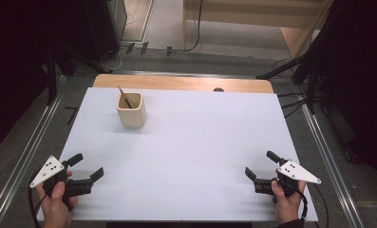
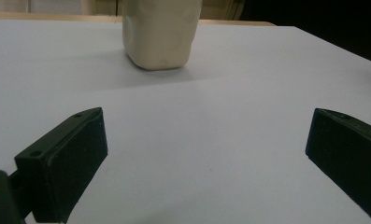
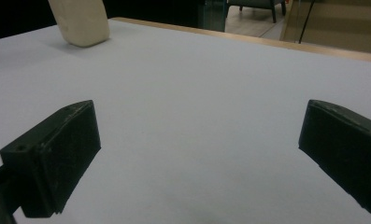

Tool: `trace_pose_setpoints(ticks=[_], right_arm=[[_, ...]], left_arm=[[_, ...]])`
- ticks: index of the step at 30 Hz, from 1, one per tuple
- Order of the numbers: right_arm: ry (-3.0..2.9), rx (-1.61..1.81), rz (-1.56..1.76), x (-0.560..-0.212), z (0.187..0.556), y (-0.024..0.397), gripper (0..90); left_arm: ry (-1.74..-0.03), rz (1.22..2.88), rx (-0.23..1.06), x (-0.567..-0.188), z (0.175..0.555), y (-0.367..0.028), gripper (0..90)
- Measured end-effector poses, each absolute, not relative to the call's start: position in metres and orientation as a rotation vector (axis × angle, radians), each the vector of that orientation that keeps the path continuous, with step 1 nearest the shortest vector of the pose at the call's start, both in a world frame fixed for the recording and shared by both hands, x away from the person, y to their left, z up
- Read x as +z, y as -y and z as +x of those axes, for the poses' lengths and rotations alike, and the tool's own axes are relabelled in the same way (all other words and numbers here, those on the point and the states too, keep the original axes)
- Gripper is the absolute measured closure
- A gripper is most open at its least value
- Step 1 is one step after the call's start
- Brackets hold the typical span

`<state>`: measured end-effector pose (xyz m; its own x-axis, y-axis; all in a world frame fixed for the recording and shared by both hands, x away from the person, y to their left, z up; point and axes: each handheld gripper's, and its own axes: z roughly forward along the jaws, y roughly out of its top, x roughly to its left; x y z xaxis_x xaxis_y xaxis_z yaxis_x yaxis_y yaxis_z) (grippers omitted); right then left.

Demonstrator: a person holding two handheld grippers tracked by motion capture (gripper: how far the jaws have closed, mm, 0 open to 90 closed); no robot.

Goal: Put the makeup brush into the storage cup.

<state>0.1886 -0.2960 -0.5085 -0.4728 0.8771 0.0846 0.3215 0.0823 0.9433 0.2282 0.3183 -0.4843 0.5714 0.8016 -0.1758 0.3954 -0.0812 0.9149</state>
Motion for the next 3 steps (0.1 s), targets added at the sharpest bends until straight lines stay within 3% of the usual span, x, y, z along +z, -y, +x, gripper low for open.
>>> trace_pose_setpoints(ticks=[3], right_arm=[[-1.847,1.396,1.177,-0.5082,0.1883,0.2958,0.0]], left_arm=[[-1.003,1.694,0.454,-0.4842,0.2295,-0.3173,0.0]])
